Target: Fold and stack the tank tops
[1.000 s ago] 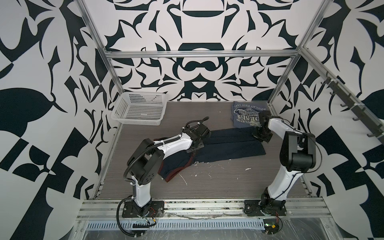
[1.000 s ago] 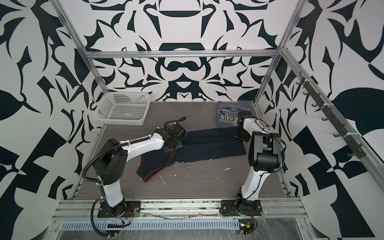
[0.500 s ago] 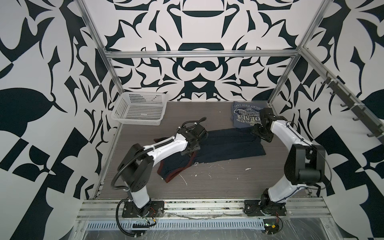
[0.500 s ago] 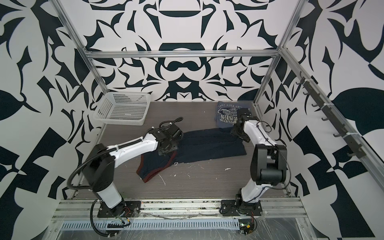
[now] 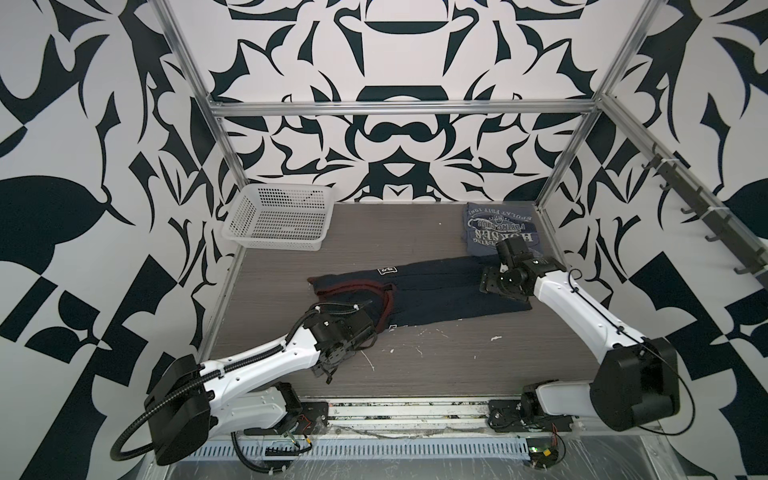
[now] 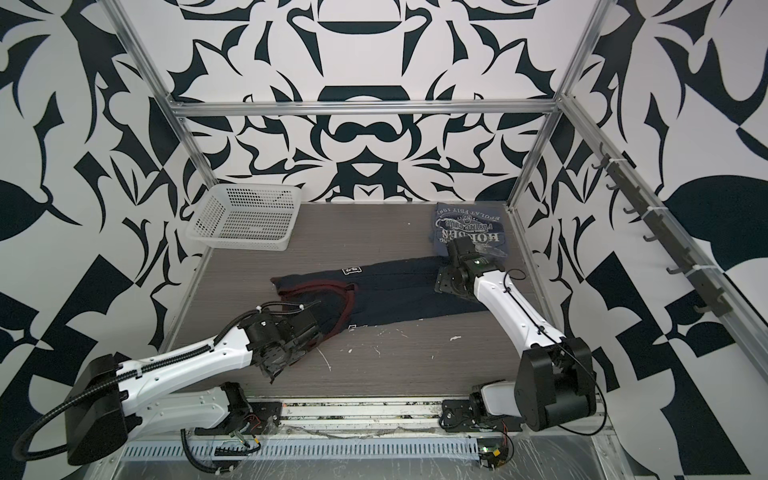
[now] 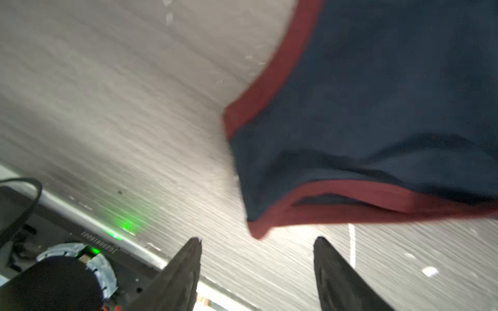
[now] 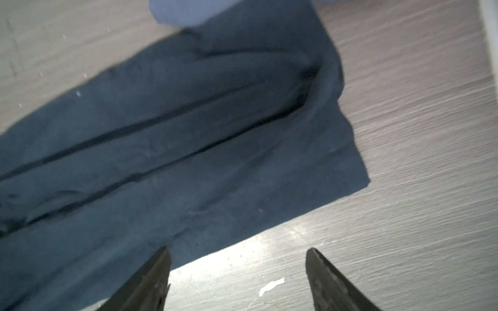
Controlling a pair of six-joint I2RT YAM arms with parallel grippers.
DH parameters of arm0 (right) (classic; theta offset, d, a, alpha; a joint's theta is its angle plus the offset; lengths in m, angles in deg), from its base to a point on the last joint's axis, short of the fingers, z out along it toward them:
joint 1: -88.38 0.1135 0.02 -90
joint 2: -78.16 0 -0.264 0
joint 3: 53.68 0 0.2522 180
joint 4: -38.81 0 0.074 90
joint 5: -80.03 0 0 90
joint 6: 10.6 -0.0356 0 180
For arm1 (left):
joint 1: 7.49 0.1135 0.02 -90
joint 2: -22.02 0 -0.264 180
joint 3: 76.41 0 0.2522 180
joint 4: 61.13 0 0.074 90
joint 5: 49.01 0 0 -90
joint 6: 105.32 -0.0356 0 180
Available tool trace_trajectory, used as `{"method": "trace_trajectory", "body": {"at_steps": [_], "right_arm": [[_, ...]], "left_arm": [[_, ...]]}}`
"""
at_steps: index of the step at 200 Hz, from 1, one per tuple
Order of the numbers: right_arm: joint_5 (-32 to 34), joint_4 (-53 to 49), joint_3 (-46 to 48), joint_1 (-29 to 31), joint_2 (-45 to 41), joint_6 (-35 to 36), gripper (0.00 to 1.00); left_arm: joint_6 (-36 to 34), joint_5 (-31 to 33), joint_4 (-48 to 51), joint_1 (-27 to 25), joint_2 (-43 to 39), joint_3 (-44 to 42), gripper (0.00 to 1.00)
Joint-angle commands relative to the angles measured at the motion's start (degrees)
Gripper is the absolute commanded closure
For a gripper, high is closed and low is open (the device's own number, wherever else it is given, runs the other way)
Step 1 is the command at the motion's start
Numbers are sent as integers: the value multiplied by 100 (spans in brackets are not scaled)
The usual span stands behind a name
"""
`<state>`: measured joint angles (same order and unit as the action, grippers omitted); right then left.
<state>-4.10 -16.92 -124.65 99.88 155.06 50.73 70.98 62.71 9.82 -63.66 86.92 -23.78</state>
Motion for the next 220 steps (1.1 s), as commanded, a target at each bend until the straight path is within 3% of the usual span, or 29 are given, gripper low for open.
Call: {"method": "trace_trajectory", "body": {"at_steps": [1, 22, 52, 117, 139, 163, 220], "right_arm": [[-77, 75, 63, 18, -163, 10, 17], [-124, 120, 104, 18, -165, 10, 17], [-191, 130, 123, 16, -149, 1, 17], [-161, 102, 113, 17, -193, 17, 16], [57, 58, 67, 10, -144, 78, 16], [293, -1, -121, -40, 88, 158, 16], [-89, 250, -569, -626, 1243, 201, 17]], "left_arm": [[552, 58, -355, -4, -34, -320, 31], [431, 37, -750, 99, 162, -387, 34], [209, -72, -1026, 253, 532, -382, 46], [-37, -123, -1179, 525, 769, -247, 79], [-90, 36, -937, 692, 496, -110, 89], [-451, -194, -1025, 1317, 134, -116, 97], [-988, -1062, -1993, 3072, -564, -451, 95]]}}
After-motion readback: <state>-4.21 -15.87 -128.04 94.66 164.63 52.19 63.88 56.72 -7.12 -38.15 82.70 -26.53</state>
